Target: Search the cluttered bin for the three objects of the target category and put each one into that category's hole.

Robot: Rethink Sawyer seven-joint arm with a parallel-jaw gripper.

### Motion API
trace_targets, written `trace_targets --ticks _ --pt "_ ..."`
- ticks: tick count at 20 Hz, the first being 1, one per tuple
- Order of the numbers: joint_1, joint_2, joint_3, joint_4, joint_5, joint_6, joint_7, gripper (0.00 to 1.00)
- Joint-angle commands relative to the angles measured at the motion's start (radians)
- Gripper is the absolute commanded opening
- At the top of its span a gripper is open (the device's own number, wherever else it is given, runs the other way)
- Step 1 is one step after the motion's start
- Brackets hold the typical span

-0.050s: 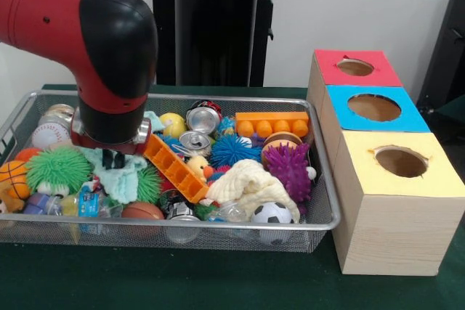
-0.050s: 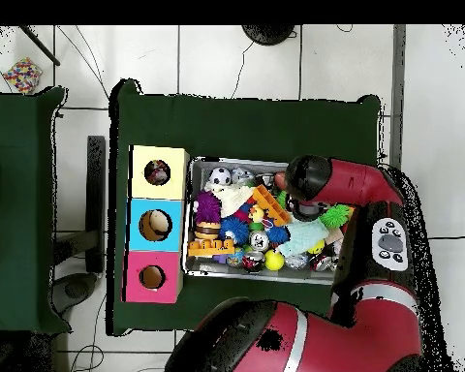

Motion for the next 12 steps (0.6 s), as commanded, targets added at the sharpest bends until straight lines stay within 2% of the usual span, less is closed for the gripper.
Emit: trace_targets --ticks 1,5,7,12 --pt "-0.006 0.011 0.144 0.071 0.015 0.115 -0.103 0.0" --pt "-0.002 0.01 0.142 0.064 -0.003 0.121 -0.099 0.0" --pt "0.004 0.002 0.133 0.067 0.011 0.075 -0.031 0.0" --pt "0.039 -0.093 0.105 0.102 0.015 0.132 -0.013 0.0"
